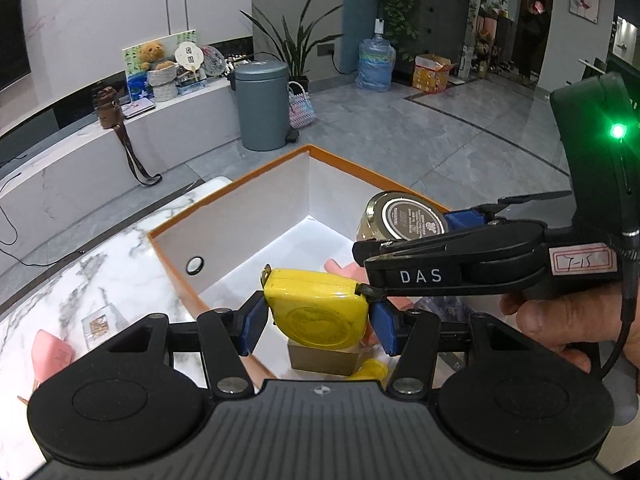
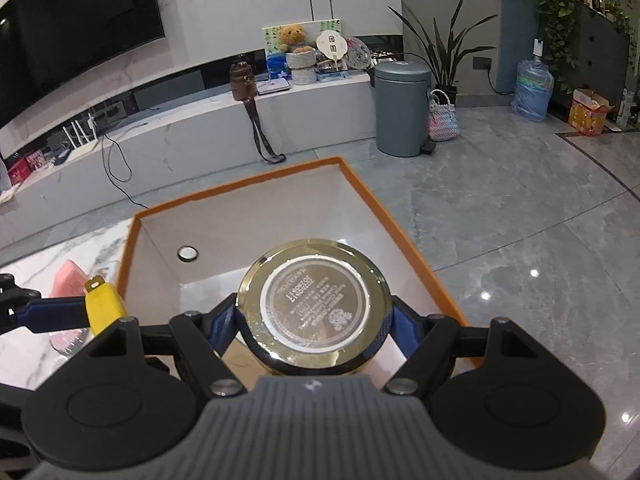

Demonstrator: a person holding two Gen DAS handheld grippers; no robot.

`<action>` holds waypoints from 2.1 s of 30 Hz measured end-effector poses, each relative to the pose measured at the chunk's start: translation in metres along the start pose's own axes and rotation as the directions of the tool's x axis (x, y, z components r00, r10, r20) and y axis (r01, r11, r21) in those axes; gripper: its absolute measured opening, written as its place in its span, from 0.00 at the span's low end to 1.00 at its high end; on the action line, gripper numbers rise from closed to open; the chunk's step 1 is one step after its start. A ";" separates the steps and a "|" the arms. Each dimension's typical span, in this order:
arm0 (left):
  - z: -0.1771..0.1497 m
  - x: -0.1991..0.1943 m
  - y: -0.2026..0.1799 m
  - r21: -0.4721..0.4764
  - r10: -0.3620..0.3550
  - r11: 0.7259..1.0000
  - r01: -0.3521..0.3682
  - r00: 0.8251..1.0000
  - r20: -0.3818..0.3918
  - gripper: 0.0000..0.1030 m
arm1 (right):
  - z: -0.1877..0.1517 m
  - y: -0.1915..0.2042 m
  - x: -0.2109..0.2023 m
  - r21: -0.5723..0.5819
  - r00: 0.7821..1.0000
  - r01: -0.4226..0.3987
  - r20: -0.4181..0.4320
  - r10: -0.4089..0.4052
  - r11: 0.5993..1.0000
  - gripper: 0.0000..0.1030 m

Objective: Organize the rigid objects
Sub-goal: 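Lower the tape measure and gold jar into the orange box and release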

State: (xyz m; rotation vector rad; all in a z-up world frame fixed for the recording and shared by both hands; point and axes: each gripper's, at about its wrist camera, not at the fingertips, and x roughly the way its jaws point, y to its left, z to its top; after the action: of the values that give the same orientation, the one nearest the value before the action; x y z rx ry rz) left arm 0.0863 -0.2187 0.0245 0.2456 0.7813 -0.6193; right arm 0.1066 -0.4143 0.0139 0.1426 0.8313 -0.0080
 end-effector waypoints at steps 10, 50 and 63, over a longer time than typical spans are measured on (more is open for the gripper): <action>0.000 0.028 -0.019 0.053 0.002 0.999 0.002 0.997 -0.073 0.61 | -0.003 -0.009 0.008 -0.020 0.999 0.034 -0.032 -0.035 0.999 0.73; -0.005 0.071 -0.026 0.062 -0.054 0.996 0.071 0.971 -0.234 0.69 | -0.004 0.005 0.052 -0.179 0.972 -0.007 -0.233 -0.035 0.984 0.73; 0.001 0.055 -0.020 -0.023 -0.161 0.987 0.160 0.964 -0.212 0.84 | 0.009 -0.011 0.024 -0.097 0.992 -0.003 -0.128 -0.009 0.995 0.87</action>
State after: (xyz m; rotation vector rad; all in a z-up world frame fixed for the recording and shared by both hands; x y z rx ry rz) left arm 0.1050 -0.2581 -0.0147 0.2476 1.0171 -0.7516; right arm 0.1291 -0.4253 0.0008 0.0505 0.9586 0.0390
